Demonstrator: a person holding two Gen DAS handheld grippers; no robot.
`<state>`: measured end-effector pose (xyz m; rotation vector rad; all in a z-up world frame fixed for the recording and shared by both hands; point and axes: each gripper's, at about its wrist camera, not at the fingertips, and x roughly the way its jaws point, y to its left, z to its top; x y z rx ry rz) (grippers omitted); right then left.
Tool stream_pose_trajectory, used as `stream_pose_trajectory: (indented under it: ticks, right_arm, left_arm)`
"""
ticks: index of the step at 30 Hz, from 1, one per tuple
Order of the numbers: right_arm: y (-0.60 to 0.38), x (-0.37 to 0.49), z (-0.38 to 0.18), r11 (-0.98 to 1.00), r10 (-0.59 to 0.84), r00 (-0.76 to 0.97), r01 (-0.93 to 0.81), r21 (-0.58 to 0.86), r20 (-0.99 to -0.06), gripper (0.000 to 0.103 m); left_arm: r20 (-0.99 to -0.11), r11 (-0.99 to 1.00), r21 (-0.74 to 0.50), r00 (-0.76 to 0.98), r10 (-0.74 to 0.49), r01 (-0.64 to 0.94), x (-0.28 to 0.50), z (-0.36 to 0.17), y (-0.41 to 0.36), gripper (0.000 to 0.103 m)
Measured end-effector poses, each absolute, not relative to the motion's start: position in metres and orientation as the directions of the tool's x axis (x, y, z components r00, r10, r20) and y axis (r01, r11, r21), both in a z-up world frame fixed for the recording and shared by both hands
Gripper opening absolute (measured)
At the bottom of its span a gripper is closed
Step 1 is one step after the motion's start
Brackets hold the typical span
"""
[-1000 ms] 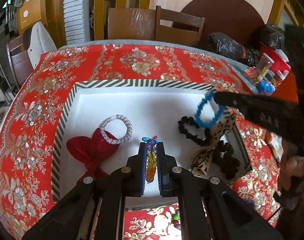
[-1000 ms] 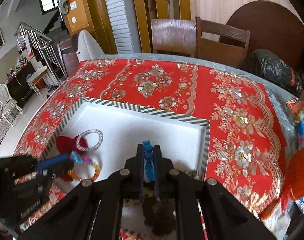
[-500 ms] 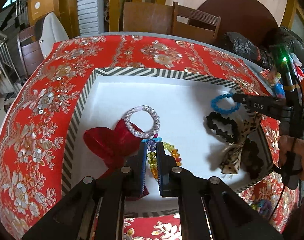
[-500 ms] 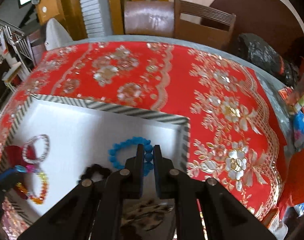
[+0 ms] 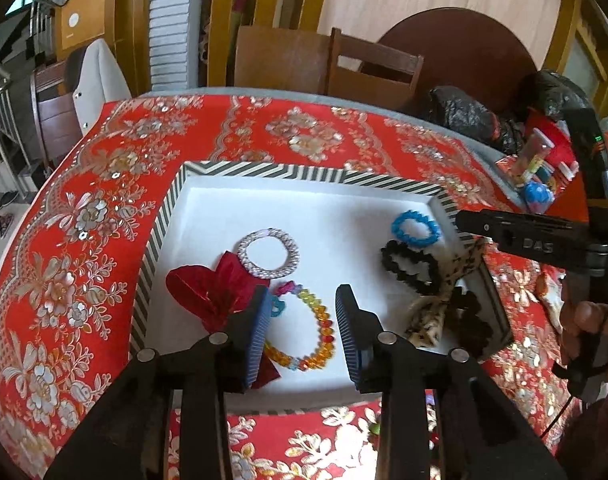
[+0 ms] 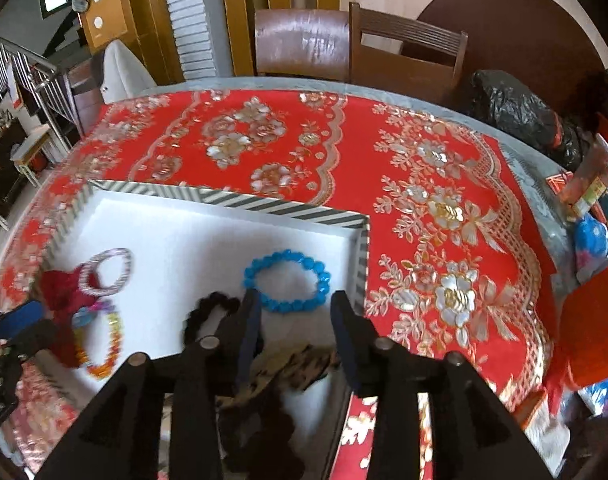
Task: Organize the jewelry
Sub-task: 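Lower both bracelets into the tray and open both tools, then move both tools back out of the tray to the loose bracelets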
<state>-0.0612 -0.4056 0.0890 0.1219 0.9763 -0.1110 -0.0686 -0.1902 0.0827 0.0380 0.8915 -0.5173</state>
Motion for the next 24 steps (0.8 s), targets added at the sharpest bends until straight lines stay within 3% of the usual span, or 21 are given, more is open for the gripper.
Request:
stream_pose_trajectory:
  ticks: [2, 10, 24]
  right_arm:
    - [-0.401, -0.073, 0.1, 0.987, -0.01, 0.581, 0.137, 0.086, -0.814, 0.052]
    - [-0.38, -0.121, 0.123, 0.992, 0.006, 0.624, 0.094, 0.083, -0.781, 0.06]
    - [-0.375, -0.164, 0.1, 0.992, -0.042, 0.603, 0.121, 0.039, -0.797, 0.06]
  left_arm:
    - [-0.752, 0.877, -0.167, 0.517, -0.409, 0.45, -0.074, 0.085, -0.192, 0.032]
    - [-0.751, 0.881, -0.162, 0.524, -0.402, 0.444, -0.094, 0.093, -0.189, 0.032]
    - [-0.744, 0.906, -0.089, 0.577, -0.337, 0.414, -0.121, 0.099, -0.181, 0.032]
